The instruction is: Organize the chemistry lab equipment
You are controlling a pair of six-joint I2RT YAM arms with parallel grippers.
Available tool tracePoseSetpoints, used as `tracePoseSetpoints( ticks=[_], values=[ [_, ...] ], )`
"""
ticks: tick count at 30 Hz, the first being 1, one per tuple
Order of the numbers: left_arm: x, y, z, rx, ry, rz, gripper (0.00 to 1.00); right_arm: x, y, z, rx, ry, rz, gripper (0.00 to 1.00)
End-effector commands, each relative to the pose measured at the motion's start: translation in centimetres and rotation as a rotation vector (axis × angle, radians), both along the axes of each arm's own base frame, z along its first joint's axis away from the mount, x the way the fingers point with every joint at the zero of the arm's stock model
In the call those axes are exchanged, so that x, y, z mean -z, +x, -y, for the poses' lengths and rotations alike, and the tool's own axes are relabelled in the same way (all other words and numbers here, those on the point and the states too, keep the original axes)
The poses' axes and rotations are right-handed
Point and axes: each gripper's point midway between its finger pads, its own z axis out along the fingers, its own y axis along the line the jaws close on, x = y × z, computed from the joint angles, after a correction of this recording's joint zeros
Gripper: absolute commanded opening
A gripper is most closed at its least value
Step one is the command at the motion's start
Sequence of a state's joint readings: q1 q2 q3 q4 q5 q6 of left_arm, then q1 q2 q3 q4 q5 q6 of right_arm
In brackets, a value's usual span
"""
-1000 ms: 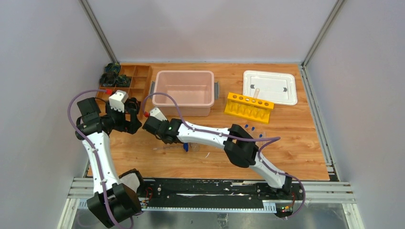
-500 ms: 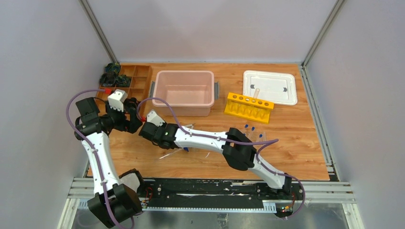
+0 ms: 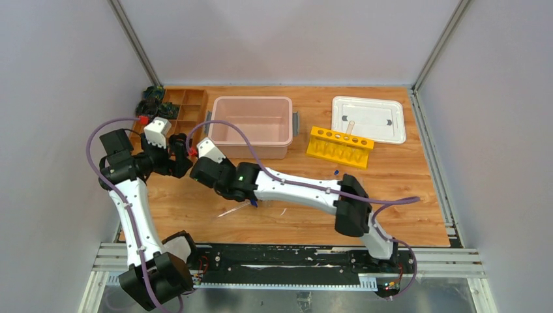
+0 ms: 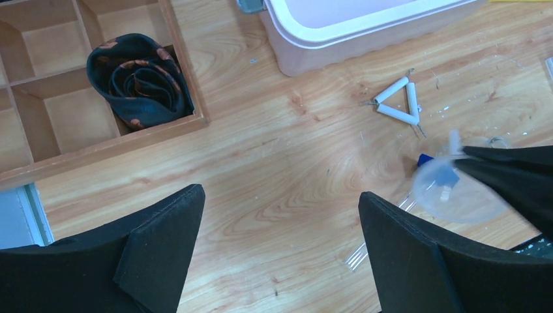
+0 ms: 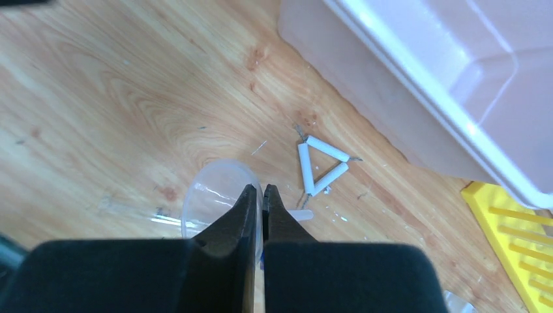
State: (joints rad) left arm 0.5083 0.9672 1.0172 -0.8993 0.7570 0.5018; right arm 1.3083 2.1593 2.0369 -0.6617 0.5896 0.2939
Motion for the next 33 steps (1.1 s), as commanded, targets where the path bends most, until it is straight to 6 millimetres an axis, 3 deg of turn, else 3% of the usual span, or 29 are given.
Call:
tracePoseSetpoints(
  ticks=[1,4,8,13,20,27,28,30,33],
  values=[
    [-1.2,0.5,-0.1,0.004,-0.001,0.031,0.94,-7.0,-0.9,1.2,-0.027,0.123,0.055,0.00],
    [-1.4,0.5,0.0,0.002,-0.007,0.033,0.94,-10.9,-0.4,2.1,-0.036,0.176,0.108,0.00],
    [-1.3,0.3,0.4,0.012,-0.026,0.031,0.94,-16.0,1.9,3.0,-0.046,0.292,0.156,0.00],
    [-0.6,-0.1,0.7,0.014,-0.036,0.020,0.96,-18.1,6.8,3.8,-0.023,0.359,0.165,0.00],
    [-0.9,-0.4,2.4,0.040,-0.156,0.003,0.96,-15.1,14.6,3.8,0.099,0.327,0.174,0.00],
    [0.1,-1.1,4.4,0.118,-0.121,-0.044,0.98,-10.7,19.7,2.5,0.149,0.308,0.170,0.00],
    [0.3,-1.2,4.5,0.124,-0.116,-0.046,0.99,-10.1,20.2,2.3,0.154,0.320,0.159,0.03],
    [0.5,-1.2,4.5,0.133,-0.111,-0.055,0.99,-9.4,20.6,1.8,0.144,0.375,0.102,0.24],
    [0.5,-0.9,4.4,0.133,-0.110,-0.063,0.99,-10.4,20.3,1.8,0.120,0.430,0.068,0.49]
  ],
)
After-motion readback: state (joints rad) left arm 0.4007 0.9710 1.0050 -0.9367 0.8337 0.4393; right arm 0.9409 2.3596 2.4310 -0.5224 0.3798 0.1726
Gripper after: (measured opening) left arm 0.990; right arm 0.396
